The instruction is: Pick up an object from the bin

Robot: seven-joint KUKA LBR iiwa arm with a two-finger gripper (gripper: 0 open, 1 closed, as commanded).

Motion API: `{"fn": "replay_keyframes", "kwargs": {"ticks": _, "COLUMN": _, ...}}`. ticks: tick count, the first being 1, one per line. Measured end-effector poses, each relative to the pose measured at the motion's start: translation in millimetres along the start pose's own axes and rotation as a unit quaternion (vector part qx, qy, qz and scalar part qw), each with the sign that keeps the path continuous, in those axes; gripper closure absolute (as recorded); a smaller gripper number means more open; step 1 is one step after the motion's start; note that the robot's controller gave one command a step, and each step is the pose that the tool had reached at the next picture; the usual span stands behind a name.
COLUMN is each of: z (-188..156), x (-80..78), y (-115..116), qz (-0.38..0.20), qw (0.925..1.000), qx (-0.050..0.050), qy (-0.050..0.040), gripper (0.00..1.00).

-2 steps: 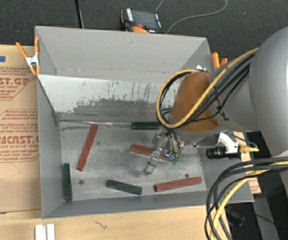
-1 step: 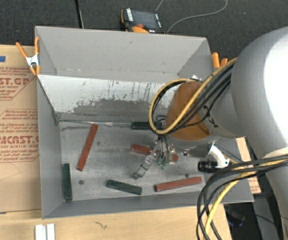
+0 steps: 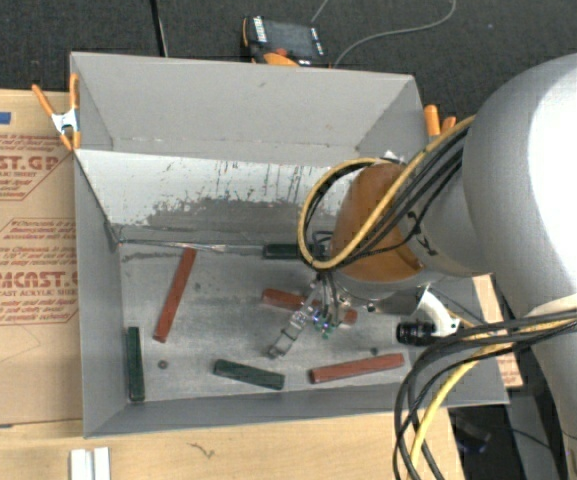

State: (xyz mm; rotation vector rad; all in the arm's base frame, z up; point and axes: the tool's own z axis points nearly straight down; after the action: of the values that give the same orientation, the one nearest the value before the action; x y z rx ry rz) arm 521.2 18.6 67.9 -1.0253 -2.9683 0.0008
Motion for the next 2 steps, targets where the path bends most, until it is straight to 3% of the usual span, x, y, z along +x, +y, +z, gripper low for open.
{"fn": "replay_keyframes", "kwargs": {"ticks": 1, "z": -0.5, "x": -0.2, "y": 0.2, "qz": 0.000, "qw": 1.0000, "qx": 0.000, "qy": -0.0004, "gripper": 1.00}}
{"fn": "replay_keyframes", "kwargs": {"ticks": 2, "z": -80.4, "x": -0.8, "y": 1.3, "qz": 0.000, "qw": 1.0000, "qx": -0.003, "qy": -0.0029, "gripper": 1.00}}
